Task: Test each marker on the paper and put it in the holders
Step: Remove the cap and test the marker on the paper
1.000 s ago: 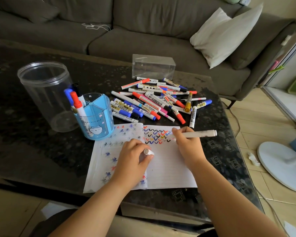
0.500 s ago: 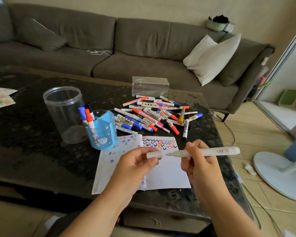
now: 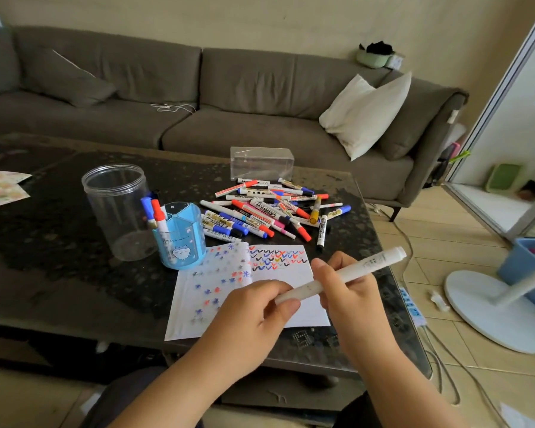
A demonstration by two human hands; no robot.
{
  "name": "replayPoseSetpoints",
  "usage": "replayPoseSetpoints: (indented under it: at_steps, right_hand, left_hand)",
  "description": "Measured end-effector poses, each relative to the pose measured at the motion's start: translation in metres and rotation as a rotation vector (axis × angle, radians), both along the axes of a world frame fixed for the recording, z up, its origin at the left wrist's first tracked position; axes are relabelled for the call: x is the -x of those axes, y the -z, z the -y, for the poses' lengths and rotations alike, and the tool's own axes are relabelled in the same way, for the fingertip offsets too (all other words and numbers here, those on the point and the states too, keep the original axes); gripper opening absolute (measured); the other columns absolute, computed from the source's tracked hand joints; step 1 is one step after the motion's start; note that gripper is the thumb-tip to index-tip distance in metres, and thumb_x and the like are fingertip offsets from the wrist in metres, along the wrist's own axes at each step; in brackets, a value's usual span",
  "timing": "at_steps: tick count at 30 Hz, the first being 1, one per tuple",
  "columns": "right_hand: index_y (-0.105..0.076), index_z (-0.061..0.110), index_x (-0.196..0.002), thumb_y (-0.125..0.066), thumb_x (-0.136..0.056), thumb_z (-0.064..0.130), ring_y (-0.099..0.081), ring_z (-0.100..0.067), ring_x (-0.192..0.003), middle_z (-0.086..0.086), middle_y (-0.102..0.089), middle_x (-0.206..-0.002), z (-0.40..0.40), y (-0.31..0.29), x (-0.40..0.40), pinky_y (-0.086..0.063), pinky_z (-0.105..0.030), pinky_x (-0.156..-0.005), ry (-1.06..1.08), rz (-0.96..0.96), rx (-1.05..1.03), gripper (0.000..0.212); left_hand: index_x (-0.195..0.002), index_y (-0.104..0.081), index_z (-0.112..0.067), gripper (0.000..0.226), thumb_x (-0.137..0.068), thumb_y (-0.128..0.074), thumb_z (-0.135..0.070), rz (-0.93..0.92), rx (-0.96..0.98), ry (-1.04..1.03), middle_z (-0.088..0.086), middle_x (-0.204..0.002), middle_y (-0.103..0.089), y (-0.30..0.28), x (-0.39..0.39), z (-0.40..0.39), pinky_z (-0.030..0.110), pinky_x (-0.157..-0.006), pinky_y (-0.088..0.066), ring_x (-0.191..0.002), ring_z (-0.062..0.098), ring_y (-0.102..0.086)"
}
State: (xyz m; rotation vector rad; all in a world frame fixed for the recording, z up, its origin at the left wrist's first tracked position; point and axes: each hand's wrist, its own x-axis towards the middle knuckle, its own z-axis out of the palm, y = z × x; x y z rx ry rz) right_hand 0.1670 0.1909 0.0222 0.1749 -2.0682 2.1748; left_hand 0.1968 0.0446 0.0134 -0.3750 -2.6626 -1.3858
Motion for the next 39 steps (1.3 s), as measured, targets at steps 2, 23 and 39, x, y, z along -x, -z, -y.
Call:
replayPoseSetpoints:
  at_steps: [2, 23, 39]
  right_hand:
    - [-0.039, 0.020, -0.051, -0.060, -0.081, 0.021, -0.027, -0.012, -0.048, 0.001, -0.031, -0.049, 0.004, -0.001, -0.004, -0.027, -0.021, -0.046, 0.002, 0.000, 0.030, 0.036]
    - [-0.068, 0.018, -0.085, -0.060, -0.086, 0.023, -0.058, -0.011, -0.055, 0.001, -0.070, -0.070, 0.033, -0.025, -0.006, -0.053, -0.025, -0.061, -0.196, 0.048, -0.285, 0.009]
    - [-0.068, 0.034, -0.093, -0.063, -0.090, 0.016, -0.061, 0.008, -0.072, 0.037, -0.062, -0.070, 0.283, 0.046, -0.111, -0.045, -0.007, -0.061, -0.947, -0.456, -0.609, 0.019]
  left_hand:
    - [-0.081, -0.053, -0.038, 0.012, -0.092, -0.047, -0.040, -0.054, -0.001, 0.016, -0.007, -0.078, -0.061, -0.003, -0.005, -0.002, 0.023, -0.069, -0.045, -0.078, 0.008, -0.054]
    - [-0.115, -0.054, -0.038, 0.027, -0.090, -0.056, -0.029, -0.086, 0.037, -0.328, -0.024, -0.102, -0.050, 0.021, -0.020, 0.094, 0.005, -0.080, -0.040, -0.100, -0.008, -0.049]
    - [-0.101, -0.064, -0.019, 0.016, -0.086, -0.063, -0.021, 0.057, 0.352, -1.173, -0.011, -0.092, -0.059, 0.057, -0.252, 0.261, 0.024, -0.079, -0.046, -0.088, 0.006, -0.055]
